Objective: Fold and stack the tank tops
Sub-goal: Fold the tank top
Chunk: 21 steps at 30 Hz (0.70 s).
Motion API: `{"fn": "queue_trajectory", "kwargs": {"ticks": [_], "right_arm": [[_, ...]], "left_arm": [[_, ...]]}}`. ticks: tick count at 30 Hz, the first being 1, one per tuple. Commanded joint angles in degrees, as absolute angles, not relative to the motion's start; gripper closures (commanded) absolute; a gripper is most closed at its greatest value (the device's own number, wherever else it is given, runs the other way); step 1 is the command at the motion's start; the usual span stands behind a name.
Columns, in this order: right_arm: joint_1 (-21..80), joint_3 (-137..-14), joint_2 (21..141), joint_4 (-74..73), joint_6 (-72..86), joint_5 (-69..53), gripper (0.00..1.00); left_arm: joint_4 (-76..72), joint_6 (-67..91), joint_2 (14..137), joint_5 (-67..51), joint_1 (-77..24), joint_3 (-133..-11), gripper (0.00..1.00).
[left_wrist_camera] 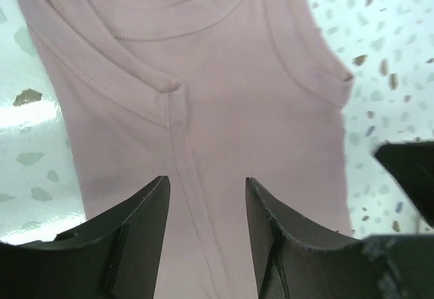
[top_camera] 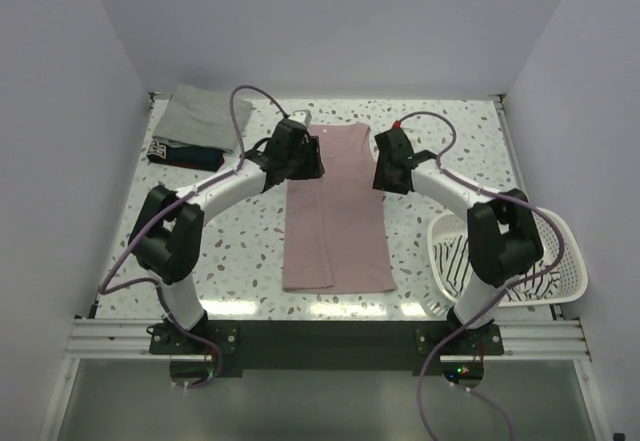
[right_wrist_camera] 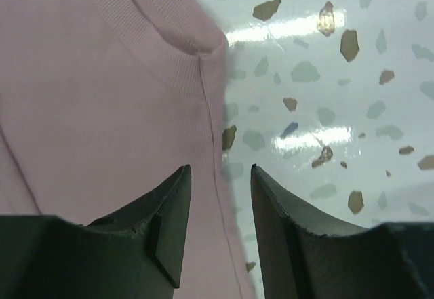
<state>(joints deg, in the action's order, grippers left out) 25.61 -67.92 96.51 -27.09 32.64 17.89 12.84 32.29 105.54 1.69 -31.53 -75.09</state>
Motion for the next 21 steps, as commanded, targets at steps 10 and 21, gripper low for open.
{"fn": "queue_trajectory", "kwargs": {"ticks": [10,21], "right_arm": [[21.4,-77.3,110.6,-19.4,26.1,13.3,0.54],[18.8,-76.9,114.7,-16.3,27.9,9.9,0.82]], "left_arm": [[8.4,39.5,91.6,4.5,-54.5,-61.2,0.51],[1.9,43.9,97.8,8.8,-71.4,-61.9,0.49]]}}
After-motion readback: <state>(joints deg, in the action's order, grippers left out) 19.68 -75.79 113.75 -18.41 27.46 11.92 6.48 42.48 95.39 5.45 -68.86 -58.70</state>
